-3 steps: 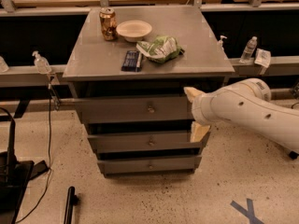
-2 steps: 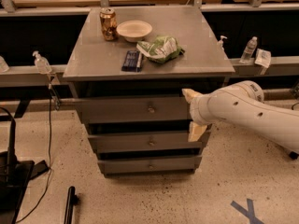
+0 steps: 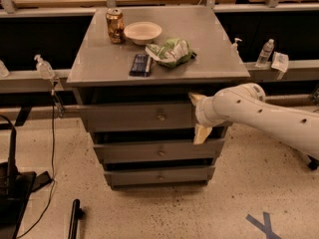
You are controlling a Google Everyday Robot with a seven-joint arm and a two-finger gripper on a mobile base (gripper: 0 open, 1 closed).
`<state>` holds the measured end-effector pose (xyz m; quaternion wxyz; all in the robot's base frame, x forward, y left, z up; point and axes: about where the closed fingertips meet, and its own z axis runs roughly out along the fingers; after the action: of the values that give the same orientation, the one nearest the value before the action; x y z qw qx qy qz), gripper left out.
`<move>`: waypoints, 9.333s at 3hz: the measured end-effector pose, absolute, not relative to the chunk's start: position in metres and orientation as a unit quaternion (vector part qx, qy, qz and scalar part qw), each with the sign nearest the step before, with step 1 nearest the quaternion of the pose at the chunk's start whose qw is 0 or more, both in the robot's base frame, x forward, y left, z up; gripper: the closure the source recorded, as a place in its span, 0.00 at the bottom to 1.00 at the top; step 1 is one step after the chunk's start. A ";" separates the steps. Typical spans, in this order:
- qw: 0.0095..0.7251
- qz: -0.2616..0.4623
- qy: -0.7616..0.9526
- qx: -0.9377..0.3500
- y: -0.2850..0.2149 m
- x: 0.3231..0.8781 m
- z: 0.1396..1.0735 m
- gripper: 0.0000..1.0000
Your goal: Open top drawer
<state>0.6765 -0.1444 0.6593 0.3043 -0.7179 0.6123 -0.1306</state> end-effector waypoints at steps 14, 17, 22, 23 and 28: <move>0.281 0.007 0.634 -0.720 -0.124 0.701 0.634 0.00; 0.265 0.030 0.616 -0.741 -0.139 0.632 0.653 0.00; 0.270 0.011 0.586 -0.764 -0.150 0.635 0.693 0.03; 0.257 0.021 0.579 -0.773 -0.148 0.653 0.689 0.07; 0.199 0.070 0.564 -0.799 -0.139 0.611 0.650 0.11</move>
Offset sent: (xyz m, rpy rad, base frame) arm 0.0337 0.0035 -0.0128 0.1156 0.1667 -0.0034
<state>0.6107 -0.1386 0.6498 0.1985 -0.7986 0.5638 0.0702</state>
